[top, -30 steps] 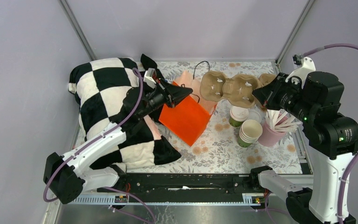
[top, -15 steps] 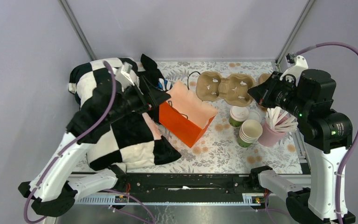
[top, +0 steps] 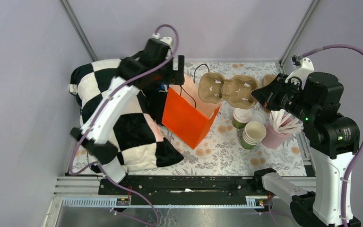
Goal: Pack the takeout coffee
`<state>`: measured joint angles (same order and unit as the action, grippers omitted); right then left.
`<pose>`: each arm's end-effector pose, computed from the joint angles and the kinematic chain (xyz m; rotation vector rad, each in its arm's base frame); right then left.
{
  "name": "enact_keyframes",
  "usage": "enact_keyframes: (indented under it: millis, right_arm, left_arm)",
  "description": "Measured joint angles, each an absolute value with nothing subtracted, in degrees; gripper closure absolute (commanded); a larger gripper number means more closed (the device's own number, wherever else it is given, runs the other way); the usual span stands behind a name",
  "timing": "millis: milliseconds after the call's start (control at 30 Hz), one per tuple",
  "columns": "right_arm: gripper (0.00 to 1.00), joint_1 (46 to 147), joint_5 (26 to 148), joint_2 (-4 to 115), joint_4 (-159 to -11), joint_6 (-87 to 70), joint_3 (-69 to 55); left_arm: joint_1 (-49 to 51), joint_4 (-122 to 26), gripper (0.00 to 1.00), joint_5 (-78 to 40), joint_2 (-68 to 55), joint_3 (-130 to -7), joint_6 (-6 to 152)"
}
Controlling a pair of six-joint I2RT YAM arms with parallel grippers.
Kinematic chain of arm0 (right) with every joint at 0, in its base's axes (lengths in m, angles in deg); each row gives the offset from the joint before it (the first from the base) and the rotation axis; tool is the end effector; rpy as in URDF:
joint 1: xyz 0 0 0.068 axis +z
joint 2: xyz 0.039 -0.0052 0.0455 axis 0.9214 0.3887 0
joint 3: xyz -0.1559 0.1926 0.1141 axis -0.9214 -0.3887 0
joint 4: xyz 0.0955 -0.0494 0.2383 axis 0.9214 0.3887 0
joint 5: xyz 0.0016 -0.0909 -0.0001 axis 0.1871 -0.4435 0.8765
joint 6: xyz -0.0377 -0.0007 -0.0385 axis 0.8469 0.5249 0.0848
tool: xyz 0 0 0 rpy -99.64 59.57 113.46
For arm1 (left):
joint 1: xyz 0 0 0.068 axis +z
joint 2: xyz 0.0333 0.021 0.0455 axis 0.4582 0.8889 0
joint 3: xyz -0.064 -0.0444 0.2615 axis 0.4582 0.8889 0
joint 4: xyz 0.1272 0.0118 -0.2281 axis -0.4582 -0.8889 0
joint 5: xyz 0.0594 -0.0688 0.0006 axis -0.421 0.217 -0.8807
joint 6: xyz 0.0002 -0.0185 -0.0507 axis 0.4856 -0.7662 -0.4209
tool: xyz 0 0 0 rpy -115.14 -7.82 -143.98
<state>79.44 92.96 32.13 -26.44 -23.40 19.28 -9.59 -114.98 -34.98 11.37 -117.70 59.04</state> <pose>0.1130 0.0330 0.5223 -0.0104 1.8746 0.6232 0.2522 -0.1832 0.4788 0.1427 2.2422 -0.4537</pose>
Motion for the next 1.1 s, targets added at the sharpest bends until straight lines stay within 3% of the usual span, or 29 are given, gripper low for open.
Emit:
enact_keyframes:
  millis: [100,200,533,633,767,900,1100]
  right_arm:
    - [1.0,79.4,93.0,31.7,-26.1,-23.4,19.3]
    - [1.0,79.4,93.0,31.6,-25.6,-23.3,19.5]
    - [1.0,79.4,93.1,31.5,-24.4,-22.3,20.4]
    - [1.0,79.4,93.0,31.5,-24.4,-22.2,20.5]
    - [1.0,79.4,93.0,31.5,-24.4,-22.1,20.5]
    - [1.0,79.4,93.0,31.5,-24.4,-22.1,20.6]
    - [1.0,79.4,92.4,32.2,-22.4,-23.1,23.3]
  left_arm:
    - [-9.4,-117.3,0.03,-34.2,18.1,-119.0,62.7]
    - [-9.4,-118.8,0.13,-33.9,21.6,-119.0,65.2]
    - [-9.4,-119.5,0.65,-36.6,24.1,-123.2,68.5]
    - [-9.5,-119.7,0.7,-37.1,24.5,-123.2,68.9]
    - [-10.0,-120.0,0.88,-37.8,25.4,-123.2,69.9]
    - [-10.6,-120.4,1.0,-38.5,25.8,-123.2,69.7]
    - [-10.9,-120.5,1.0,-38.6,25.5,-123.0,61.9]
